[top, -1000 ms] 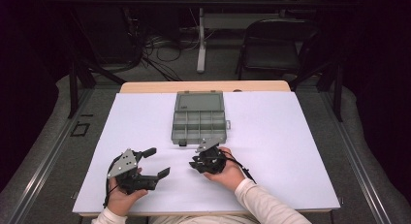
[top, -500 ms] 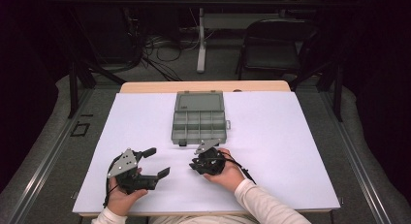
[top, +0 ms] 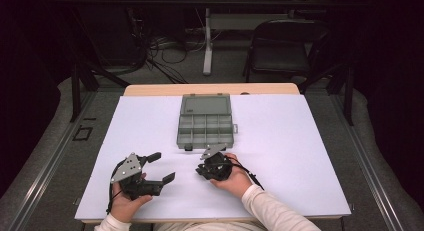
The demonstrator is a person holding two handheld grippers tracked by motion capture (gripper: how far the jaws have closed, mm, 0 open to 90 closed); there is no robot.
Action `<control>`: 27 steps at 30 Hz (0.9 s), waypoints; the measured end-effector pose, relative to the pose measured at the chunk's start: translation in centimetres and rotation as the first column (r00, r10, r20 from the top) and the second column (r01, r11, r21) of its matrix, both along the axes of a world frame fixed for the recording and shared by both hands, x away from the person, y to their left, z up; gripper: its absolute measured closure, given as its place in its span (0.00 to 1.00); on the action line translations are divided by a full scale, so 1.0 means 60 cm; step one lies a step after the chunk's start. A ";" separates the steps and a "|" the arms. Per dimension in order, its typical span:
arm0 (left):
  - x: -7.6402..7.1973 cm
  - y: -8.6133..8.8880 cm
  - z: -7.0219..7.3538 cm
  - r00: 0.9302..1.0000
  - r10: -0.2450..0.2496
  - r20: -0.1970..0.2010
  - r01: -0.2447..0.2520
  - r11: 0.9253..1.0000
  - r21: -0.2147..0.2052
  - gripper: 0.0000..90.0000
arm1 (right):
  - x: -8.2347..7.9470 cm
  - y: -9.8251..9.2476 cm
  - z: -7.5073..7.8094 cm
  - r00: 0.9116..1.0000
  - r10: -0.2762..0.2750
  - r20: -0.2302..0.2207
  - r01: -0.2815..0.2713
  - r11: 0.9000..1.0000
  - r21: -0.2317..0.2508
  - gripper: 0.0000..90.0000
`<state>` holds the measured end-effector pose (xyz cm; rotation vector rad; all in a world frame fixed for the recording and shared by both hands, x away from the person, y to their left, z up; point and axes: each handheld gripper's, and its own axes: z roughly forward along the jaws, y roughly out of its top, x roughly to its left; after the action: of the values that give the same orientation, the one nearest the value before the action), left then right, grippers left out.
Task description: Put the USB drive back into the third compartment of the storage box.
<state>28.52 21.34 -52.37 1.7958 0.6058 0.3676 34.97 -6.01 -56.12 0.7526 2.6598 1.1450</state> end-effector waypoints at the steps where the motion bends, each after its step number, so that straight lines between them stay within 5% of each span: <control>1: 0.000 0.000 0.000 1.000 0.000 0.000 0.000 1.000 0.001 0.16 | 0.000 0.000 0.000 1.000 0.000 0.001 0.000 1.000 0.000 0.88; 27: 0.000 0.000 -0.001 1.000 0.011 0.000 -0.011 1.000 0.000 0.16 | 0.005 -0.009 0.016 1.000 -0.013 0.010 0.012 1.000 0.027 0.88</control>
<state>28.54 21.34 -52.42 1.7929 0.6159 0.3750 35.24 -6.57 -55.16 0.7651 2.6330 1.1809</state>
